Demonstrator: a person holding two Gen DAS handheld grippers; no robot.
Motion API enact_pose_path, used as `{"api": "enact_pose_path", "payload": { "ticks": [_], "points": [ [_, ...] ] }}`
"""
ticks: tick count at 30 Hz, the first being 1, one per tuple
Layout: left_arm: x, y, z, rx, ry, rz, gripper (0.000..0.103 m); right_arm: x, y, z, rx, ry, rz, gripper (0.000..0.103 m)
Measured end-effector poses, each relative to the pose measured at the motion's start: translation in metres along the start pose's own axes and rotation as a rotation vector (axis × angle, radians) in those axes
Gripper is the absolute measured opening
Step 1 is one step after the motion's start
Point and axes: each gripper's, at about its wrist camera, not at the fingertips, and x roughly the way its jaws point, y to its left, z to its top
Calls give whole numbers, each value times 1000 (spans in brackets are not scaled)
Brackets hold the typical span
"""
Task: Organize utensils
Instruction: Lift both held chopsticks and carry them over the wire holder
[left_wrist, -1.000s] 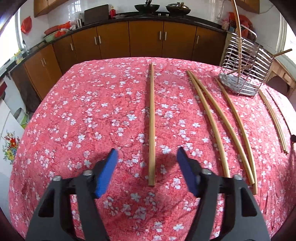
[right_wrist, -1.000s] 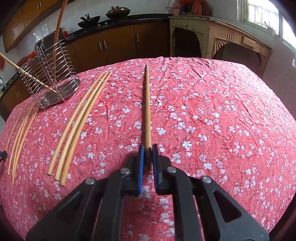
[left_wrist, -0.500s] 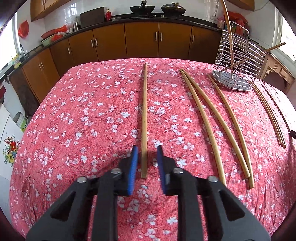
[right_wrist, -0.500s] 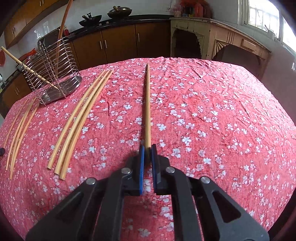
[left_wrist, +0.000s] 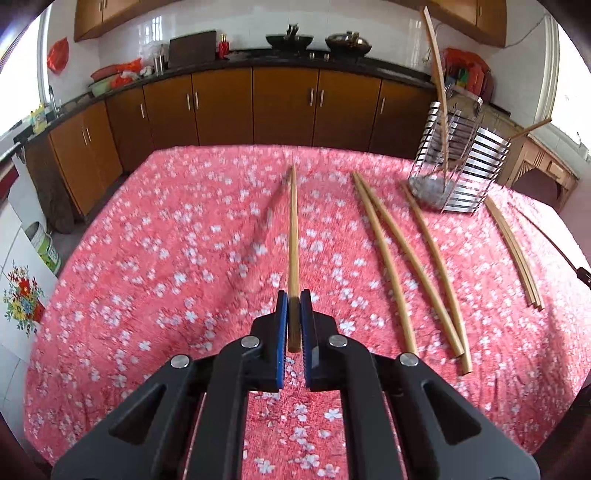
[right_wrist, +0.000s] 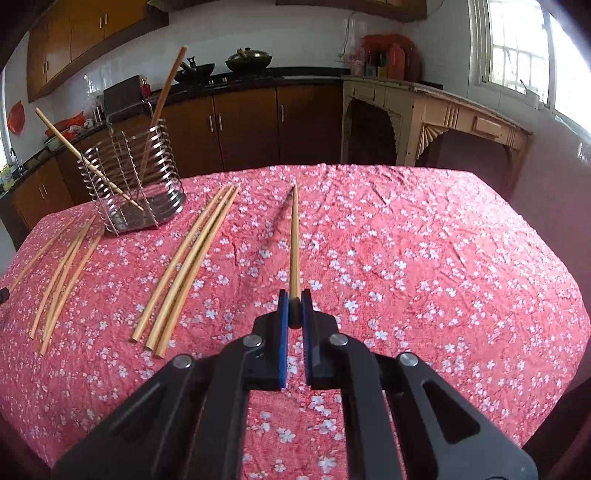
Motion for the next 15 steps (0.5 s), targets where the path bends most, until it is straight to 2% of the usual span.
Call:
{"api": "enact_pose_path", "payload": {
  "ticks": [9,15],
  "points": [
    [-63,1,36,-33,-198,-38,7,-60,5,39,-15,-182,19,7],
    [-78,4,57,-59,-267,-35,7,-78,10,62,-10,-256,34,7]
  ]
}}
